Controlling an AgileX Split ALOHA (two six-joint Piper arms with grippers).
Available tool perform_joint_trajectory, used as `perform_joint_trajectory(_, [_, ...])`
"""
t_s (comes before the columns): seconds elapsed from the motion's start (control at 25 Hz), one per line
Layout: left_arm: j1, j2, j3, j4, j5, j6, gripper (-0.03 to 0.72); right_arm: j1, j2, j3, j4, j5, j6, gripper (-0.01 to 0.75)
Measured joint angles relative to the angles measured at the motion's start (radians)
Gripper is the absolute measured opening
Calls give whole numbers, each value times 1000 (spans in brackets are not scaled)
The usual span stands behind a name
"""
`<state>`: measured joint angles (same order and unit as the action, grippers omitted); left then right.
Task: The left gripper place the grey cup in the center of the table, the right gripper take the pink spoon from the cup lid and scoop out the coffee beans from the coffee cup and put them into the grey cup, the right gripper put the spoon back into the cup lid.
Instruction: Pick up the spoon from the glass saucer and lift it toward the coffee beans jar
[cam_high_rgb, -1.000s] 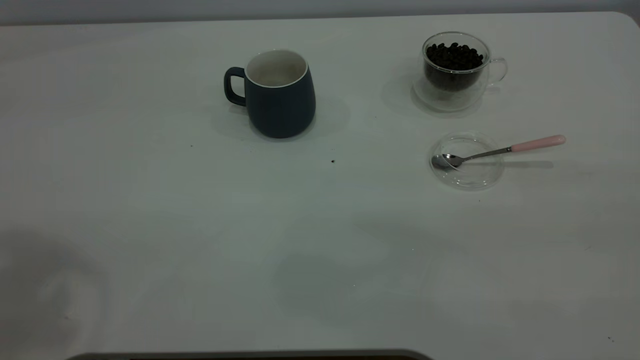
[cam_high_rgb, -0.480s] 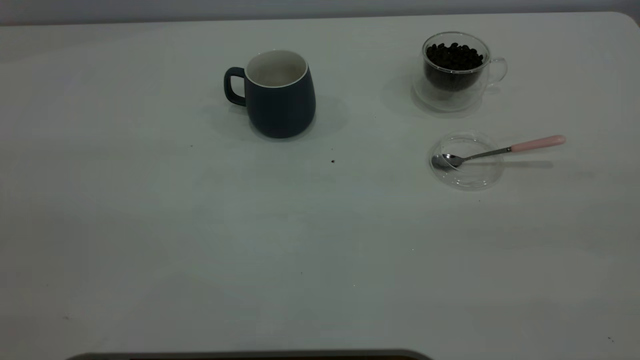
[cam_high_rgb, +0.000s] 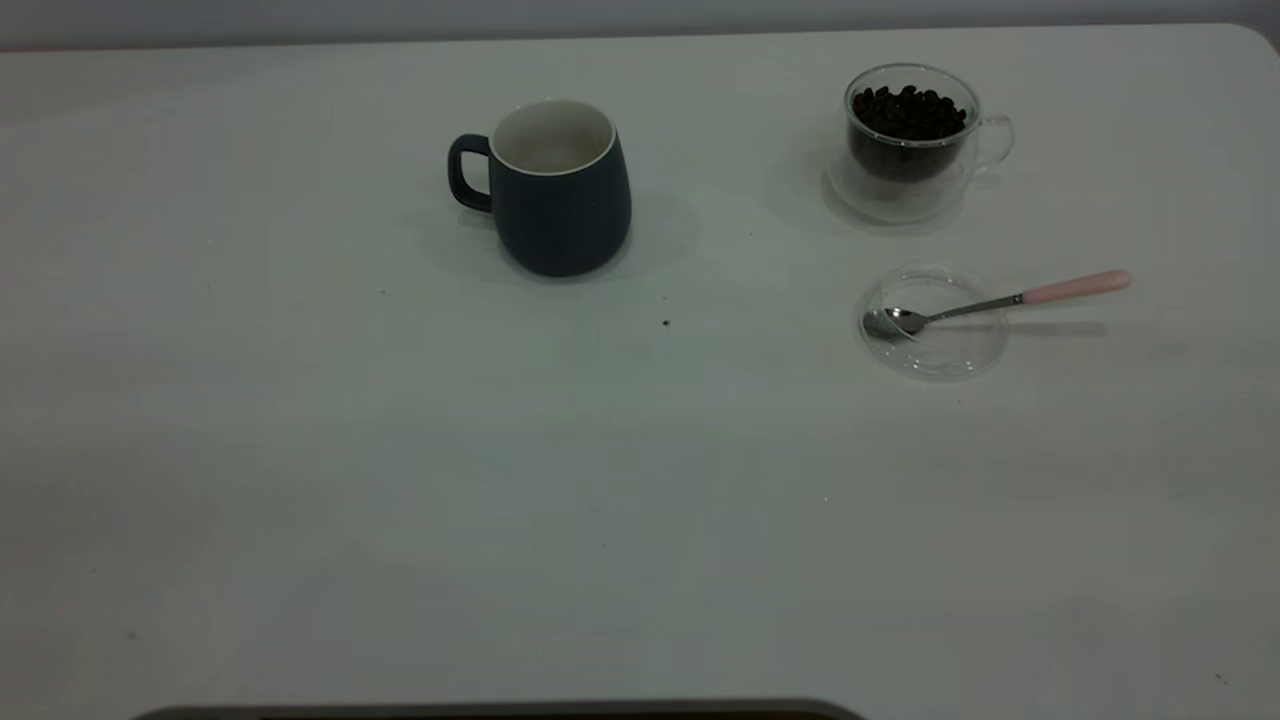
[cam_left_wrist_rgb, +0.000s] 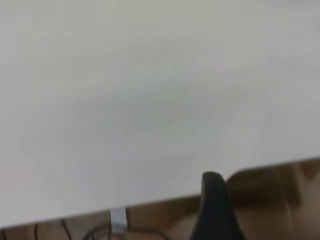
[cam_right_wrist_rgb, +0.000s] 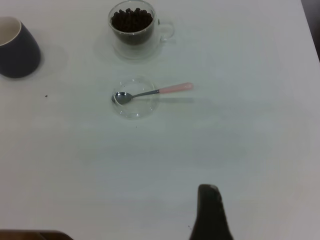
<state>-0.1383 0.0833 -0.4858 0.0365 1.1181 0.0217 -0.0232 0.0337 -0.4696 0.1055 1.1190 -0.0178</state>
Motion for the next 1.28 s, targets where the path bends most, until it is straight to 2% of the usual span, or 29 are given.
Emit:
perform_joint_trajectory(0.28, [80, -101, 0, 0, 11, -5, 586, 0, 0, 0, 0, 0, 0, 591])
perform_joint_trajectory(1.28, [83, -101, 0, 0, 14, -8, 586, 0, 0, -3, 35, -22, 0, 591])
